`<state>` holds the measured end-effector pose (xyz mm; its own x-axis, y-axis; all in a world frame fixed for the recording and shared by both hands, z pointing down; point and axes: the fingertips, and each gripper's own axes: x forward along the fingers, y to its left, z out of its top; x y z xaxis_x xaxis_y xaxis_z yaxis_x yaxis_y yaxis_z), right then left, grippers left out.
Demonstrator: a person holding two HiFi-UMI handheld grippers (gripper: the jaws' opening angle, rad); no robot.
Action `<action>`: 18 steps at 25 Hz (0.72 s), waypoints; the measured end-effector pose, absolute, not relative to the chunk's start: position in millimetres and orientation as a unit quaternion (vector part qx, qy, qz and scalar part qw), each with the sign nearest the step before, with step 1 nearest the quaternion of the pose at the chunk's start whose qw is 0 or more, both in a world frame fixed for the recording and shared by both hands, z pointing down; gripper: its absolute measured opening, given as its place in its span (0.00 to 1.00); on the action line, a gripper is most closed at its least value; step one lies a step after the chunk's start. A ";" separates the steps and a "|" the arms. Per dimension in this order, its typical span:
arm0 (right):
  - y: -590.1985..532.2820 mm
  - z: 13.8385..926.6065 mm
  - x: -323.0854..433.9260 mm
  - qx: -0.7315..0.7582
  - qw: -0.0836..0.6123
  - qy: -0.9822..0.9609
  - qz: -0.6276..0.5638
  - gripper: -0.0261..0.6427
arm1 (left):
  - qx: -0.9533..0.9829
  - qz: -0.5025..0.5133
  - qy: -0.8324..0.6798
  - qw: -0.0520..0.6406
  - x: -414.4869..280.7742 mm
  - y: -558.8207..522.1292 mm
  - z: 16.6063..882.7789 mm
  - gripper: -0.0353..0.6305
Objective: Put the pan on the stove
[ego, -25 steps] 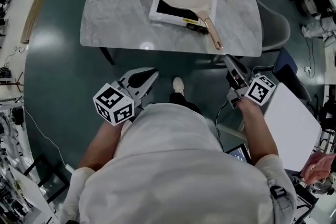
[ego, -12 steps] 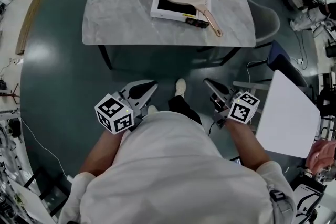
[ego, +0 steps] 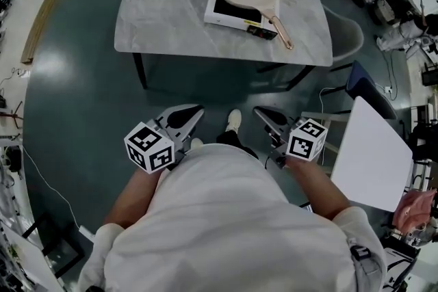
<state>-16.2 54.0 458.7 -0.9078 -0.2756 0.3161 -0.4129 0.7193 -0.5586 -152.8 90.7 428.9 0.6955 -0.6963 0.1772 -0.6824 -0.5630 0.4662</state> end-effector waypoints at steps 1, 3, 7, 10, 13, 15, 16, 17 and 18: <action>55.0 458.5 -17.3 0.186 0.108 -0.922 0.321 0.05 | 0.884 -0.015 -0.390 0.258 -153.5 92.2 429.5 0.08; 57.8 459.0 -18.3 0.189 0.114 -0.921 0.320 0.05 | 0.883 -0.015 -0.391 0.260 -154.8 96.6 432.7 0.08; 62.5 456.4 -17.9 0.189 0.125 -0.923 0.312 0.05 | 0.879 -0.020 -0.395 0.265 -157.4 102.6 435.0 0.08; 62.8 453.6 -17.1 0.190 0.128 -0.925 0.302 0.05 | 0.879 -0.022 -0.396 0.266 -157.4 103.9 435.7 0.08; 64.3 455.1 -11.9 0.196 0.131 -0.923 0.303 0.05 | 0.879 -0.023 -0.392 0.269 -154.3 104.5 437.7 0.08; 65.0 457.4 -8.1 0.199 0.132 -0.922 0.305 0.05 | 0.879 -0.022 -0.391 0.272 -152.8 103.9 441.4 0.08; 65.5 458.2 -6.1 0.201 0.133 -0.921 0.306 0.05 | 0.878 -0.021 -0.390 0.276 -152.1 103.5 443.4 0.08; 66.0 458.4 -3.9 0.203 0.135 -0.920 0.308 0.05 | 0.878 -0.022 -0.389 0.280 -150.9 103.1 444.8 0.08; 66.2 457.9 -1.4 0.205 0.136 -0.919 0.309 0.05 | 0.877 -0.024 -0.387 0.284 -149.1 102.7 445.6 0.08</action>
<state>-1.4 66.2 457.9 -0.8793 -0.2918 0.3764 -0.4599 0.7255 -0.5120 -149.1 102.7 445.6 0.6989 -0.6925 0.1786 -0.6656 -0.5386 0.5166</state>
